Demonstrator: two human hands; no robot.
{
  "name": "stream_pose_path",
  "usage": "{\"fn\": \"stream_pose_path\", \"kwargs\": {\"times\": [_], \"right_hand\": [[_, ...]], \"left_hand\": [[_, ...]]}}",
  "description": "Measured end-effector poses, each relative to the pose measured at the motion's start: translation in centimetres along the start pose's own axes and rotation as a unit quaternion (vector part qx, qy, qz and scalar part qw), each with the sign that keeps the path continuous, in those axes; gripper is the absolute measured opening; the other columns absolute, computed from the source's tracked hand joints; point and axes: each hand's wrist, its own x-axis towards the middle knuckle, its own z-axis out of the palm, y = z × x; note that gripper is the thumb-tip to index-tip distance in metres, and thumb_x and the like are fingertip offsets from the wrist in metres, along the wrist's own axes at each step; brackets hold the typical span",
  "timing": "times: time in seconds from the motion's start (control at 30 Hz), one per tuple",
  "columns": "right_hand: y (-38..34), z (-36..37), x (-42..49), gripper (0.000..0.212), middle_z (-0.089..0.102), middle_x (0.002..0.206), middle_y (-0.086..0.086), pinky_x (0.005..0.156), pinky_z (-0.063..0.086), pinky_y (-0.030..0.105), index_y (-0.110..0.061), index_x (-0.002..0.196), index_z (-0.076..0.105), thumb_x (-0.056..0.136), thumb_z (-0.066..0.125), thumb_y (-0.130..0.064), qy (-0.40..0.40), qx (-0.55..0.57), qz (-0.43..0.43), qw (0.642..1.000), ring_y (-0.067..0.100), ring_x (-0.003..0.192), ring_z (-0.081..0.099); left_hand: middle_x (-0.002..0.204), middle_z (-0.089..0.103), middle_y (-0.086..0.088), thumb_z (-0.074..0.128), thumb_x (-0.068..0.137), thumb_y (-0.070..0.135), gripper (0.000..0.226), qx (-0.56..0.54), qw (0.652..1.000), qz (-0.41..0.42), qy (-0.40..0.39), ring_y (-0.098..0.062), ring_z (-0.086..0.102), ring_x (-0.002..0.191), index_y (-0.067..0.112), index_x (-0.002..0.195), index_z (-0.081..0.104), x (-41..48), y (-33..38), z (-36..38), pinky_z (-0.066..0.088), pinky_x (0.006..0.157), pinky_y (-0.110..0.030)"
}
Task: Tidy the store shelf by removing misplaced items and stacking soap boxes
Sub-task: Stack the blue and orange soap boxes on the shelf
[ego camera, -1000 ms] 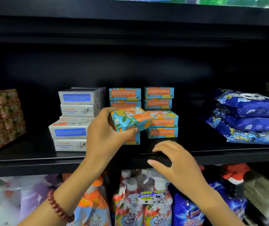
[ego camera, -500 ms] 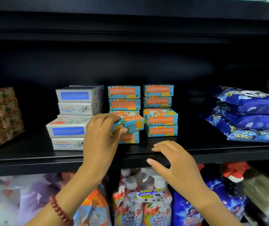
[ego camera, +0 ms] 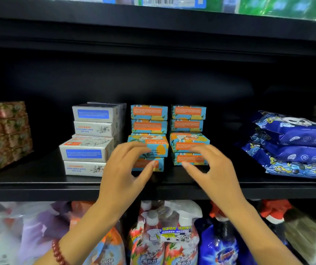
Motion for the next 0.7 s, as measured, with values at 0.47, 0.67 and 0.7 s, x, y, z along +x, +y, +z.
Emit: {"fn": "stream_pose_path", "kwargs": {"times": [0.47,0.67,0.7], "right_hand": [[2.7,1.6,3.7,0.061,0.054,0.114,0.011,0.083,0.048,0.038,-0.006,0.117,0.055,0.063,0.083,-0.009,-0.017,-0.245,-0.044,0.968,0.026,0.108,0.049],[2.9,0.0,1.9,0.049,0.058,0.110,0.007,0.066,0.043,0.024,-0.008,0.115,0.059,0.070,0.075,-0.003,0.014,-0.175,-0.079,0.981,0.022,0.106,0.051],[2.8,-0.4,1.6,0.046,0.058,0.109,0.006,0.069,0.042,0.023,-0.009,0.115,0.059,0.072,0.075,-0.006,0.018,-0.145,-0.078,0.986,0.021,0.105,0.052]], "left_hand": [[0.079,0.066,0.019,0.048,0.084,0.052,0.030,0.045,0.988,-0.036,-0.143,-0.001,0.060,0.080,0.031,0.075,0.068,-2.0,-0.1,0.0,0.051,0.059,-0.027],[0.078,0.066,0.021,0.047,0.081,0.056,0.031,0.054,0.986,-0.049,-0.152,0.000,0.059,0.079,0.033,0.075,0.068,-1.9,-0.2,0.0,0.046,0.058,-0.018],[0.079,0.066,0.021,0.047,0.079,0.058,0.032,0.050,0.986,-0.059,-0.148,0.002,0.058,0.079,0.034,0.076,0.068,-1.9,-0.1,0.0,0.044,0.059,-0.015]]}}
